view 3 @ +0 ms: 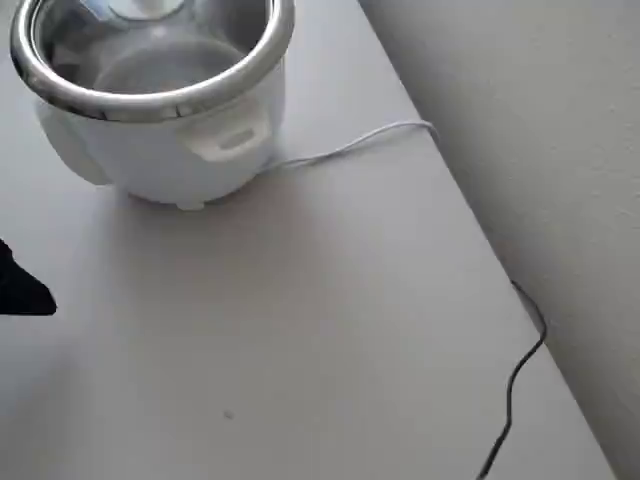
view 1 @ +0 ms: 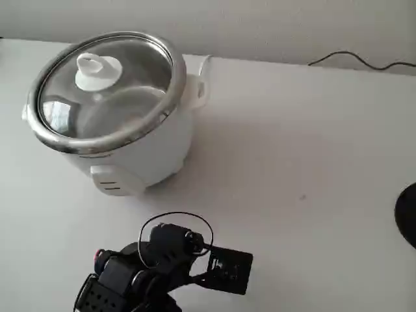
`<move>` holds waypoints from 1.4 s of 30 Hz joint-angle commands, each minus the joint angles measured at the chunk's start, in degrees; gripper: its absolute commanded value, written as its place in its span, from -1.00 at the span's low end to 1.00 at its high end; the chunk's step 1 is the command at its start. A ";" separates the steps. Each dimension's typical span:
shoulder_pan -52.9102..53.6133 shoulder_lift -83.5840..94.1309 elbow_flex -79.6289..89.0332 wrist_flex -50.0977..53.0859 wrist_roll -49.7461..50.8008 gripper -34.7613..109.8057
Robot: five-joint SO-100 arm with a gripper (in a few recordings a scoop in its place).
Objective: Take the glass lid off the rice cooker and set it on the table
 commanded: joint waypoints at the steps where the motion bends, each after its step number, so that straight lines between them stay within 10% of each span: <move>1: 0.53 0.26 -0.35 -0.70 0.53 -0.51; 34: 0.00 0.26 -0.35 -1.05 0.18 -0.51; 42: 1.58 0.26 -4.04 -2.20 -16.44 -0.40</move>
